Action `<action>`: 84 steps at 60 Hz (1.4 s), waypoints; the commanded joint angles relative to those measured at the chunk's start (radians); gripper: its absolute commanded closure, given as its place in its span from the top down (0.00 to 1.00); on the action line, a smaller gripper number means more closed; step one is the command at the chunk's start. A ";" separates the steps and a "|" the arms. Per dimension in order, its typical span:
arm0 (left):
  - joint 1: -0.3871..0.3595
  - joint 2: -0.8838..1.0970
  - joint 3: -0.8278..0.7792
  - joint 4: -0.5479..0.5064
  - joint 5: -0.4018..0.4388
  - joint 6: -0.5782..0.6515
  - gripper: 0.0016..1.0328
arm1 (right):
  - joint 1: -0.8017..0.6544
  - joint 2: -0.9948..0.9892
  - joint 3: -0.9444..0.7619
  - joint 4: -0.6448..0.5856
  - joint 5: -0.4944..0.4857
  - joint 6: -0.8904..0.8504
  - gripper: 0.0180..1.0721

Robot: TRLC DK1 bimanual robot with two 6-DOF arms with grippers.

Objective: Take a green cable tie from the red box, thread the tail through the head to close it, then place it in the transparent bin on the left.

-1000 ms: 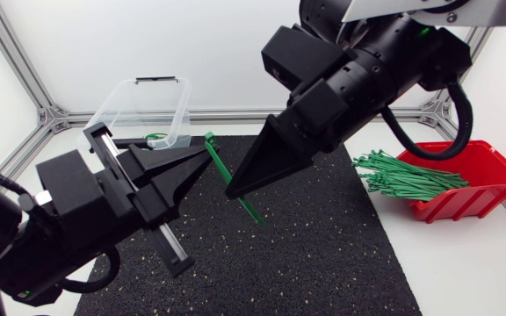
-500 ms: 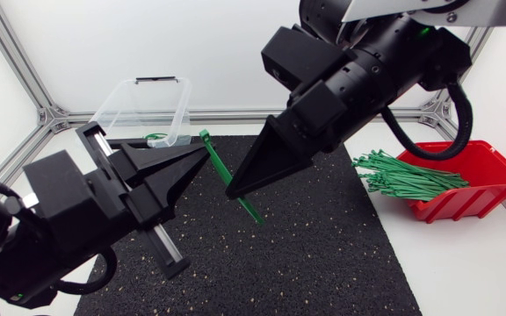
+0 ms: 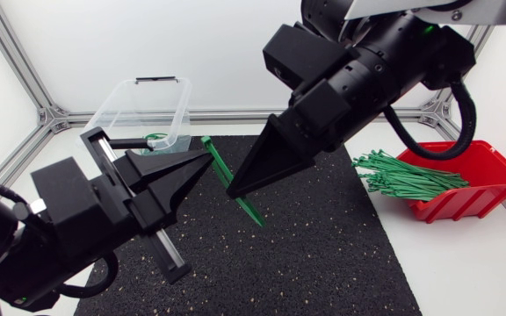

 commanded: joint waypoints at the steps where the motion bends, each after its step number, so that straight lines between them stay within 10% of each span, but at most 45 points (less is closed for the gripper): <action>1: -0.011 0.014 -0.024 0.017 -0.001 0.010 0.03 | 0.005 -0.021 0.019 -0.003 0.008 -0.017 0.05; 84: -0.013 0.016 -0.018 0.026 -0.044 0.033 0.03 | -0.011 -0.045 -0.015 0.002 0.002 -0.030 0.05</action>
